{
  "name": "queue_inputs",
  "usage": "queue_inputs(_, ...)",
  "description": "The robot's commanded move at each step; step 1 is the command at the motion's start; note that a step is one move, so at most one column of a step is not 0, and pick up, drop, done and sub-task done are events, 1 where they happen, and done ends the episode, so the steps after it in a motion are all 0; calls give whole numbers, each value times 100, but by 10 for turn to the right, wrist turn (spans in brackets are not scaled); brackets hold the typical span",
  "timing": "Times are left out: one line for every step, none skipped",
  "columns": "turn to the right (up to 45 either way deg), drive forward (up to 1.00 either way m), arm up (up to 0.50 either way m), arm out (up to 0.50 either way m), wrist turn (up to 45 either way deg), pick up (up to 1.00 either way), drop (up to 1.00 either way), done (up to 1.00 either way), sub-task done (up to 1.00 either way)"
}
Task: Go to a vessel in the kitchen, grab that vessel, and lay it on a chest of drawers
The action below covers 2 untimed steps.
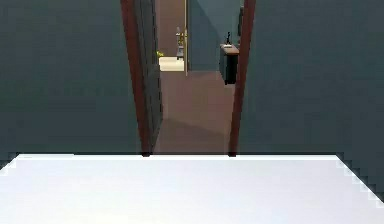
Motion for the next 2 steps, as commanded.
queue_inputs(0, 100, 0, 0, 0, 0, 0, 0, 0)
queue_inputs(0, 50, 0, 0, 0, 0, 0, 0, 0)
